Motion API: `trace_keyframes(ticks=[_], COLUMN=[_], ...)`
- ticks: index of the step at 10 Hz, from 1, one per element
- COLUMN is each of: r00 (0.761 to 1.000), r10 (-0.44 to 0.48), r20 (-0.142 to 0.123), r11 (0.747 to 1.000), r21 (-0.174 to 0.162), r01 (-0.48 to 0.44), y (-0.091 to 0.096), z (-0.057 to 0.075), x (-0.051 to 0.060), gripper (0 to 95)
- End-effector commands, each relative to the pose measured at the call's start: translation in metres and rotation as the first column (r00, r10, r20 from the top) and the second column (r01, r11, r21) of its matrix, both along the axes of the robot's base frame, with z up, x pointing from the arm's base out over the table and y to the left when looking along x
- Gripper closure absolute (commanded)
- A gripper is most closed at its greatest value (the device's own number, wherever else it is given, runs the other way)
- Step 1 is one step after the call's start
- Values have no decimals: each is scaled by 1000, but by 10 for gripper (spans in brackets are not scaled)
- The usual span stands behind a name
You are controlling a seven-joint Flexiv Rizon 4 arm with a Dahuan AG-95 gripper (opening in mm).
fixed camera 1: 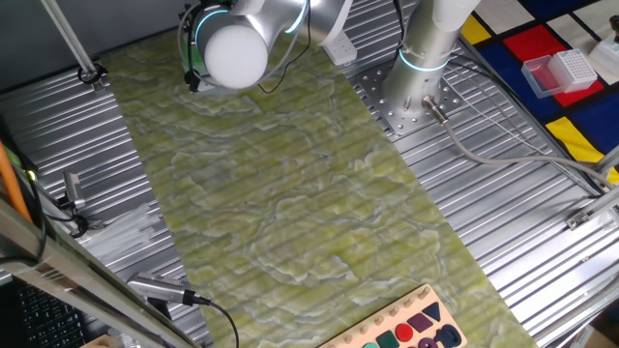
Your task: Insert a large pipette tip into the holder for large pipette tips
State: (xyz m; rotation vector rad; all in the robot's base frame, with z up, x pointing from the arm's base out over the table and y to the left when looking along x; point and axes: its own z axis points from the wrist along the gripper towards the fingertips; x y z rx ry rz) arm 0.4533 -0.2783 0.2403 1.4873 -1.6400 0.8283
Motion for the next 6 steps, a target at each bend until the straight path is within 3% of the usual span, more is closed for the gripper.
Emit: trace_keyframes(ticks=[1,6], r00=[1000,1000], r10=[0,0], r20=[1,0], r11=[1000,1000], r21=[-4,-15], r01=[0,0], y=[0,2], z=[0,-1], x=[0,0], gripper=[950,950])
